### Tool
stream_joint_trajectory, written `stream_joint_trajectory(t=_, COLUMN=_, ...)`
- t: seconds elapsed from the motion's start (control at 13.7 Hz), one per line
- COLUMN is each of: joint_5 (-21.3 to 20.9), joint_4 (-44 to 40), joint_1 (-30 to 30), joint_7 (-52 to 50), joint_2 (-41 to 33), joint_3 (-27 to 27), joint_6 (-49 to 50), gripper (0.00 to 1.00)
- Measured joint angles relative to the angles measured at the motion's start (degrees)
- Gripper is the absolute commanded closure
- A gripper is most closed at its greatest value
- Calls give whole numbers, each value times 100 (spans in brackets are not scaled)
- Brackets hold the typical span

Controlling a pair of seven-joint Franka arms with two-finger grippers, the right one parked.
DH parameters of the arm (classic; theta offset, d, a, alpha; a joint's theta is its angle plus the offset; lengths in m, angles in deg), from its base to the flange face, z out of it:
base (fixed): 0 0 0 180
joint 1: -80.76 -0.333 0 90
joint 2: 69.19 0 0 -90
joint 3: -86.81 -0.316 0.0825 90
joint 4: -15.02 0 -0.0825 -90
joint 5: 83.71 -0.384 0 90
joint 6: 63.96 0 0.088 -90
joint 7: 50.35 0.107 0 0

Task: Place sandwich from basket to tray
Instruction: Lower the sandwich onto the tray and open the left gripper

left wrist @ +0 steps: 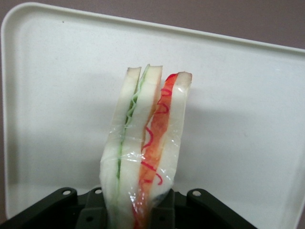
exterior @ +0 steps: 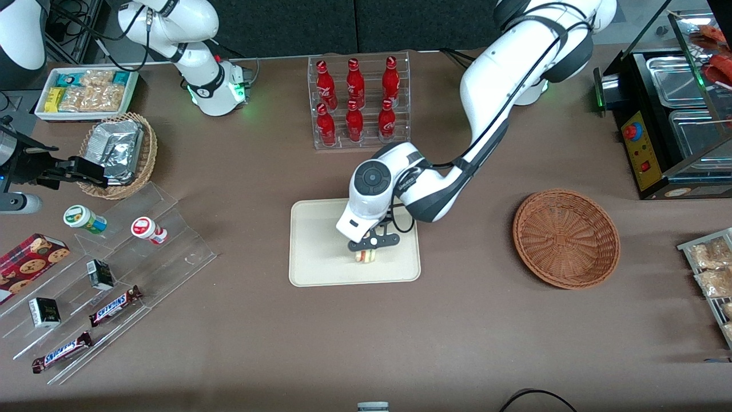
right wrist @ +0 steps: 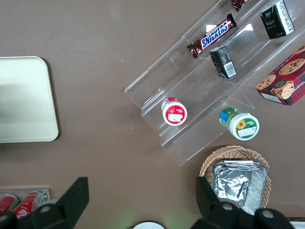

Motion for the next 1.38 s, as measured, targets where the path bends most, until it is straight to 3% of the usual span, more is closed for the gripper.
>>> stream_joint_trajectory(t=0.29, joint_5=-419, joint_4=-26, joint_1=138, joint_7=-583, joint_2=277, joint_3=-68, joint_6=-170, gripper=87)
stream_joint_trajectory(t=0.36, joint_5=-434, joint_4=-39, joint_1=160, joint_7=-609, joint_2=276, joint_3=-72, joint_6=-170, gripper=76)
stream_joint_trajectory(t=0.44, joint_5=-444, joint_4=-44, joint_1=182, joint_7=-618, joint_2=277, joint_3=-74, joint_6=-170, gripper=30)
stream_joint_trajectory(t=0.51, joint_5=-453, joint_4=-46, joint_1=200, joint_7=-624, joint_2=277, joint_3=-76, joint_6=-170, gripper=0)
stream_joint_trajectory(t=0.87, joint_5=-459, joint_4=-219, joint_1=199, joint_7=-627, joint_2=211, joint_3=-79, joint_6=110, gripper=0)
stream_joint_trajectory(t=1.17, joint_5=-407, joint_4=-365, joint_1=-63, joint_7=-524, joint_2=-268, joint_3=16, joint_6=818, gripper=1)
stream_joint_trajectory(t=1.38, joint_5=133, joint_4=-373, joint_1=-576, joint_7=249, joint_2=-750, joint_3=185, joint_6=1380, gripper=1)
